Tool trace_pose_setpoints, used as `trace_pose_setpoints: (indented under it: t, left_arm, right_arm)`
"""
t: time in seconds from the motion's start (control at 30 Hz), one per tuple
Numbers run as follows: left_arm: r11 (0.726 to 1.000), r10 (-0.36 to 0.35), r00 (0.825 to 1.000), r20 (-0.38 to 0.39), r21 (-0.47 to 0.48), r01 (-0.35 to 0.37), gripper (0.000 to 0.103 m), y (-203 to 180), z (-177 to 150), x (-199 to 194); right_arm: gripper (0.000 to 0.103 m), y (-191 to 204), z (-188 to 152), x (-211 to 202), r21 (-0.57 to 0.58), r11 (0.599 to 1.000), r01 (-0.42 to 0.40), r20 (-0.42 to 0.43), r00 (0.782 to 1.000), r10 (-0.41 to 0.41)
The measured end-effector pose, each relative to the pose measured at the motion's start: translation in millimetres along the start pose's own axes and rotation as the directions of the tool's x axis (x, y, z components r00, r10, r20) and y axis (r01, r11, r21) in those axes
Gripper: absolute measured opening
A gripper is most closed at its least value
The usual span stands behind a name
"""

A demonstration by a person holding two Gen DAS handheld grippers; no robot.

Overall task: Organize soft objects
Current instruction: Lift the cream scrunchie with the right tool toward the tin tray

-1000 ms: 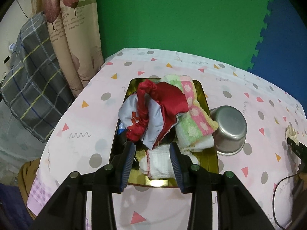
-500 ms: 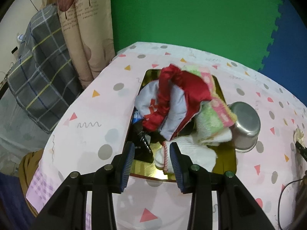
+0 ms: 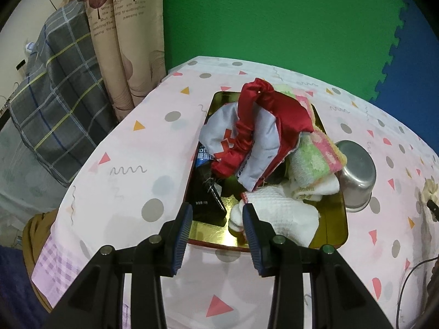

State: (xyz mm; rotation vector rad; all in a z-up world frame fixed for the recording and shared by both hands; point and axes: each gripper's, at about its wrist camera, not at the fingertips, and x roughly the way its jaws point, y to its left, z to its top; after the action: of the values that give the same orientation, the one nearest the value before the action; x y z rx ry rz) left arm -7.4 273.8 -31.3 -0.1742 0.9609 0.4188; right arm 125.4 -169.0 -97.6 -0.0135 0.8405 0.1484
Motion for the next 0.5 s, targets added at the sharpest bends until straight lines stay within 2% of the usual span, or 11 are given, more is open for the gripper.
trace_pose_setpoints:
  t: [0.3, 0.5]
  left_arm:
    - [1.000, 0.016, 1.000, 0.020, -0.021, -0.016, 0.039, 10, -4, 1]
    - [0.999, 0.006, 1.000, 0.000, -0.035, -0.006, 0.039, 18, -8, 6]
  right_arm:
    - [0.020, 22, 1, -15, -0.028, 0.999, -0.023, -0.007, 1.000, 0.023]
    - [0.020, 40, 5, -21, -0.053, 0.998, -0.029, 0.000, 1.000, 0.029]
